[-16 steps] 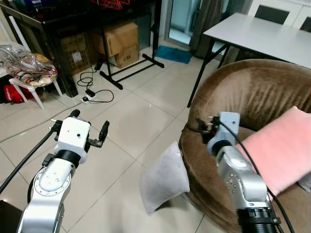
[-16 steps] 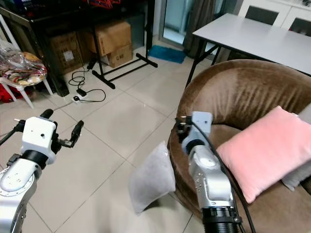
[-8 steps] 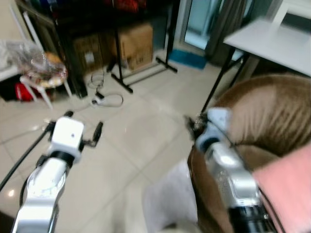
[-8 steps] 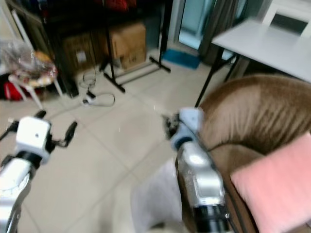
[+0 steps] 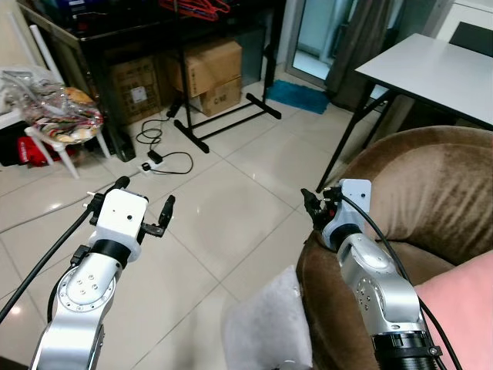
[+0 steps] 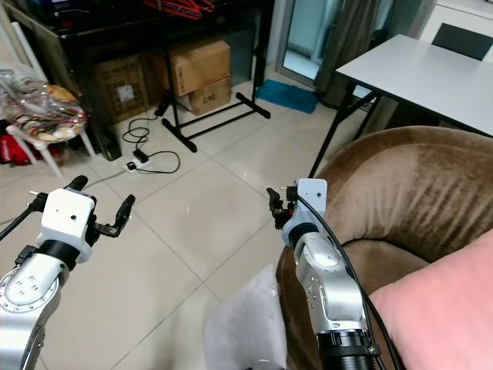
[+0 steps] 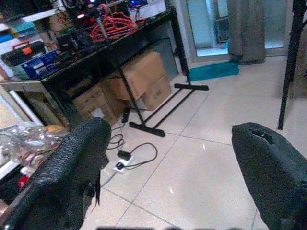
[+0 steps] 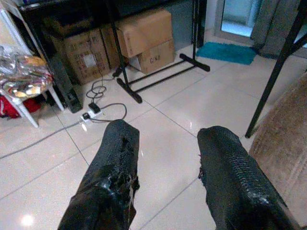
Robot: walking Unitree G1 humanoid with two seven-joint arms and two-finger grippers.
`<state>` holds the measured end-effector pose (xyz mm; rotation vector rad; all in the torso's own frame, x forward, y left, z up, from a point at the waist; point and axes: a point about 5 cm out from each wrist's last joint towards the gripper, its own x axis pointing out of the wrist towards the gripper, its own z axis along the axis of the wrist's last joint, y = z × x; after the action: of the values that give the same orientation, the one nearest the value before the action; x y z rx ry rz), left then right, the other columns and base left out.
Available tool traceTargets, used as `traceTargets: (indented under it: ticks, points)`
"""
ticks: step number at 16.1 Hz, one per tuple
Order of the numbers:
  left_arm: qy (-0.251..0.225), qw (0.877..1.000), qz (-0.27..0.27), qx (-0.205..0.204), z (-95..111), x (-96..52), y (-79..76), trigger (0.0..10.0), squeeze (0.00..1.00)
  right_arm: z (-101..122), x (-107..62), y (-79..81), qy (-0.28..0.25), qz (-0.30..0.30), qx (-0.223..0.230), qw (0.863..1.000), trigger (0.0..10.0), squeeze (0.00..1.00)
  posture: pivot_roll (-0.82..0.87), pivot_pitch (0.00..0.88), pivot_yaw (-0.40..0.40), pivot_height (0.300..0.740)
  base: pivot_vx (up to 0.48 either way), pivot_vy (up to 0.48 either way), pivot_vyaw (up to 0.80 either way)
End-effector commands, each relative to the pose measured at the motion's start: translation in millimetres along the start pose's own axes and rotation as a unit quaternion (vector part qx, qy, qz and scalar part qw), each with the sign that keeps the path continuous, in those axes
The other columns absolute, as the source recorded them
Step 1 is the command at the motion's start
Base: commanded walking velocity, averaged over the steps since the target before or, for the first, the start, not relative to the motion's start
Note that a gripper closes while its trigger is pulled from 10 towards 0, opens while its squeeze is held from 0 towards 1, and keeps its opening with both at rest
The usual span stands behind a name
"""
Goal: Move the pillow to the sofa from floor
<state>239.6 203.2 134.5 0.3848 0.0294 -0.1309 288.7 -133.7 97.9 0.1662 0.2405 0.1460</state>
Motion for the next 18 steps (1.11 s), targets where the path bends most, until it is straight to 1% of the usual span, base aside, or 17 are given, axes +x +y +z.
traceTargets:
  ticks: [1, 12, 15, 18]
  points:
    - [0.001, 1.000, 0.003, 0.005, -1.7, -1.2, 0.6, 10.0, 0.00, -3.3, -2.2, -5.8, 0.002, -0.006, 0.003, 1.000, 10.0, 0.00, -0.05, 0.000, -0.034, 0.675, 0.000, 0.000, 0.00]
    - [0.003, 1.000, 0.017, 0.003, -3.0, 0.1, 2.5, 10.0, 0.00, -4.3, 0.5, -2.3, 0.006, -0.003, -0.002, 1.000, 10.0, 0.00, -0.05, 0.000, -0.041, 0.580, 0.000, 0.000, 0.00]
    - [0.002, 1.000, 0.021, 0.002, -2.8, 1.8, 3.2, 10.0, 0.00, -3.0, 2.0, -2.3, 0.005, -0.009, -0.010, 1.000, 10.0, 0.00, -0.05, 0.000, -0.043, 0.556, 0.000, 0.000, 0.00]
    - [-0.003, 1.000, 0.017, -0.006, -2.1, 1.6, 3.2, 10.0, 0.00, -3.1, 2.9, -2.2, 0.006, -0.010, -0.015, 1.000, 10.0, 0.00, -0.05, 0.000, -0.043, 0.556, 0.000, 0.000, 0.00]
